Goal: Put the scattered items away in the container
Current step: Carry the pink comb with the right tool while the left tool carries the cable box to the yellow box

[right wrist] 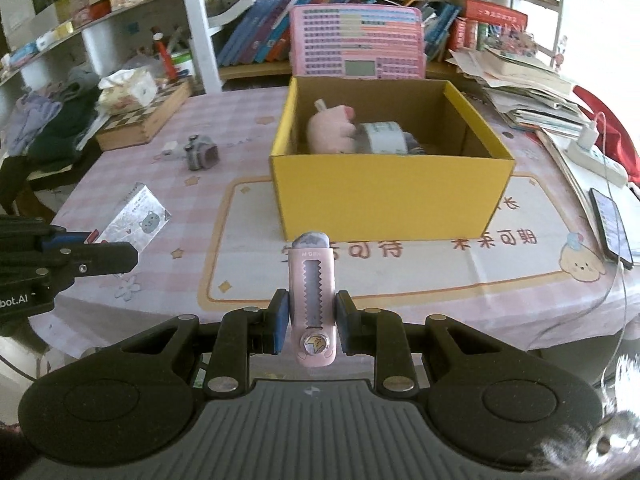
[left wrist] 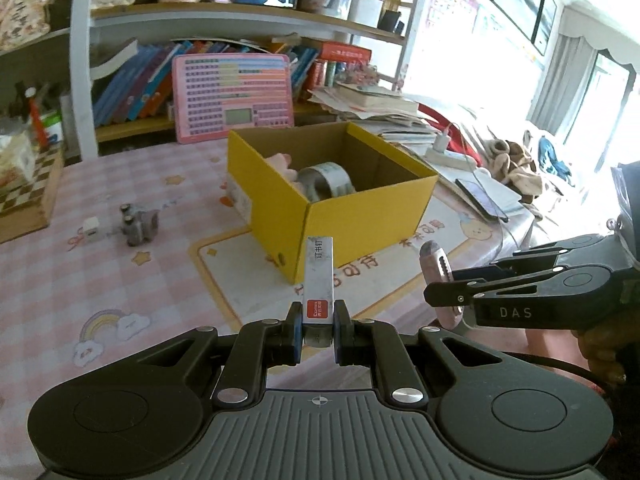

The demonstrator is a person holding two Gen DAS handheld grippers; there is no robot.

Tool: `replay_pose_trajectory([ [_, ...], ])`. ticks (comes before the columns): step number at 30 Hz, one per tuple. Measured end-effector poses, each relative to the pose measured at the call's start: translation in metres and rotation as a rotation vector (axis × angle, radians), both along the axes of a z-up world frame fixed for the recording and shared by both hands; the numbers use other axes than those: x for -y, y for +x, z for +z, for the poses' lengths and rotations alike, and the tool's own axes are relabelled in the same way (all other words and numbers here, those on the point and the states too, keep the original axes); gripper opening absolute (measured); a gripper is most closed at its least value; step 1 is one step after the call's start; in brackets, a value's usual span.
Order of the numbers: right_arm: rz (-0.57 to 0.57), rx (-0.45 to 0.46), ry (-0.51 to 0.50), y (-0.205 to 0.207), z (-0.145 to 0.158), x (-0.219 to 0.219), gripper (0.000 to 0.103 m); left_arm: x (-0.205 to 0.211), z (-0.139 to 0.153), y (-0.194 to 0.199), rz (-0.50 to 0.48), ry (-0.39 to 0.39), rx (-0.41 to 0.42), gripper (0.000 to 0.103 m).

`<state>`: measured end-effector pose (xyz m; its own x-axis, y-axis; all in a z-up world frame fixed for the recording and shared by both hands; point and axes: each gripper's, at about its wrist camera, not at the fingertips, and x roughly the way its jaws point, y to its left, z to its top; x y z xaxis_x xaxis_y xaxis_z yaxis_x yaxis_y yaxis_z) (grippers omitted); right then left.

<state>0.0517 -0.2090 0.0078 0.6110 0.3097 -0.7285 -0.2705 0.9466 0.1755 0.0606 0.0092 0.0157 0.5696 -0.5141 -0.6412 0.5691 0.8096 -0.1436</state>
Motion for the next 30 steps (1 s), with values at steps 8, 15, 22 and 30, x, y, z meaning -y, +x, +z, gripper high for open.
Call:
replay_pose_trajectory([
  [8, -0.033, -0.008, 0.002, 0.019, -0.003, 0.023, 0.023, 0.028, -0.002, 0.015, -0.024, 0.007, -0.011, 0.013],
  [15, -0.054, 0.01, 0.003, 0.044, -0.001, 0.043, 0.023, 0.052, 0.001, 0.034, -0.029, 0.015, 0.002, 0.013],
  [22, -0.052, 0.082, 0.022, 0.076, 0.012, 0.063, 0.023, 0.081, 0.015, 0.059, -0.034, 0.031, 0.071, 0.013],
  [30, -0.023, 0.163, 0.042, 0.126, 0.025, 0.084, 0.023, 0.114, 0.023, 0.09, -0.009, 0.074, 0.134, 0.013],
])
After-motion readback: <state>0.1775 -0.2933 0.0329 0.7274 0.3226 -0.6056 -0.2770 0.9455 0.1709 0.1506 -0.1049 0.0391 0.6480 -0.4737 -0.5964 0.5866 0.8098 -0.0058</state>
